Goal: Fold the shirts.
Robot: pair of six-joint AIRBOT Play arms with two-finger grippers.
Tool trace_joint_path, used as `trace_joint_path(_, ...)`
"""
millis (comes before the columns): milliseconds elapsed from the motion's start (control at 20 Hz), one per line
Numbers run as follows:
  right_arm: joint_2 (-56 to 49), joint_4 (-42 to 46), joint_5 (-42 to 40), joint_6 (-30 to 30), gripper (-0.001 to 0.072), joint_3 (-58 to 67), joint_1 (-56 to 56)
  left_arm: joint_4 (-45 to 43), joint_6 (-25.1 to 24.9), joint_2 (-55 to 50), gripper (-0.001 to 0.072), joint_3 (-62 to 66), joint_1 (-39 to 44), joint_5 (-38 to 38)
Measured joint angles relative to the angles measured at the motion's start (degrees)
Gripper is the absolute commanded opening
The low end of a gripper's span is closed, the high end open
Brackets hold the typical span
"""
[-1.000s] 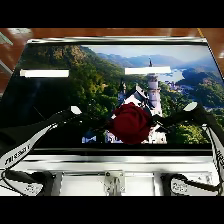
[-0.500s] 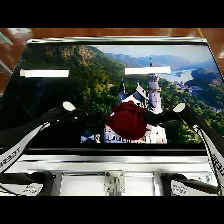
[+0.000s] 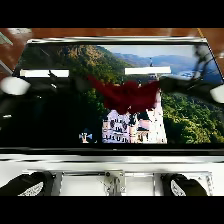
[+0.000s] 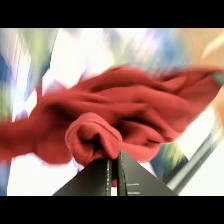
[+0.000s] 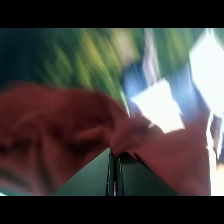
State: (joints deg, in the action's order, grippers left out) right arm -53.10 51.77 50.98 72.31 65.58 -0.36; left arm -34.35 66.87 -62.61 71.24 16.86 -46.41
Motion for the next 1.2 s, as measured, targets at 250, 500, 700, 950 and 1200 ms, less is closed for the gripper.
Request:
trace_joint_path(250, 11.5, -1.9, -1.2, 3.0, 0.0063, 13.3, 0.0, -2.7, -1.4, 11.3, 0.004, 17.4, -0.4, 3.3)
trace_joint_path(500, 15.9, -1.7, 3.2, 9.2, 0.0063, 18.1, 0.0, -8.7, 2.1, 15.9, 0.004, 23.1, -0.5, -1.2)
trace_joint_path(700, 14.1, 2.1, 13.6, 12.4, 0.0063, 19.0, 0.1, -21.7, 10.6, 15.6, 0.004, 23.3, -0.5, -15.9)
trace_joint_path(950, 4.0, 6.8, 27.8, 13.9, 0.0063, 16.3, 0.7, -33.0, 17.3, 15.0, 0.004, 16.7, -0.5, -25.7)
trace_joint_path(1200, -10.8, 8.3, 22.4, 14.1, 0.0064, 11.5, 4.9, -39.3, 21.2, 10.3, 0.0041, 7.0, -1.2, -22.3)
